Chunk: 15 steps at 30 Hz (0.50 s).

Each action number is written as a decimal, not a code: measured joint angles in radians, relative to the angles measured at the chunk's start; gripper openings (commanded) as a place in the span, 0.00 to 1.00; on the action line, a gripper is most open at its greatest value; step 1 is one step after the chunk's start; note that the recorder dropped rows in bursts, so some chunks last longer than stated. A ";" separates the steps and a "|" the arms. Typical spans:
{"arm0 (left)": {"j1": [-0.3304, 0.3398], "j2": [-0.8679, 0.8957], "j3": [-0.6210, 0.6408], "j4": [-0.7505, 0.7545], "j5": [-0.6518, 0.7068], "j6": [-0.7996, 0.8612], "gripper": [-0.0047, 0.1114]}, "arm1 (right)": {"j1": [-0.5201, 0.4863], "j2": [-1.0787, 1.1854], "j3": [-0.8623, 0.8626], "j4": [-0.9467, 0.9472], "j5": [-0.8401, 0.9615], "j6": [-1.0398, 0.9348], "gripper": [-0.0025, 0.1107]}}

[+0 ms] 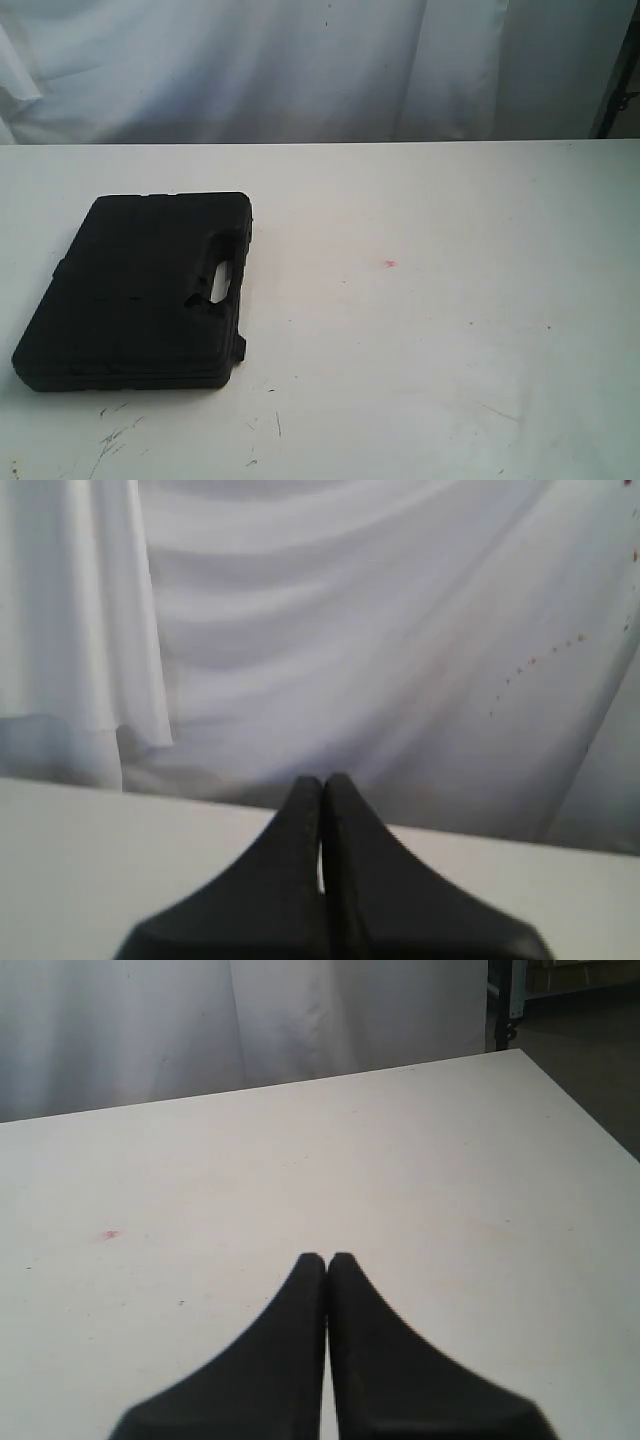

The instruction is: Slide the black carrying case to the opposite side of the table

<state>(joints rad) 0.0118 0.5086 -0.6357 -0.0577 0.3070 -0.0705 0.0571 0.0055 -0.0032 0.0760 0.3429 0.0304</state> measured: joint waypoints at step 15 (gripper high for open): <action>0.000 0.496 -0.192 -0.040 0.356 0.002 0.04 | 0.000 0.000 0.000 0.000 0.000 0.000 0.02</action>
<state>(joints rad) 0.0118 1.0046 -0.8278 -0.0973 0.6634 -0.0683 0.0571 0.0055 -0.0032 0.0760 0.3429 0.0304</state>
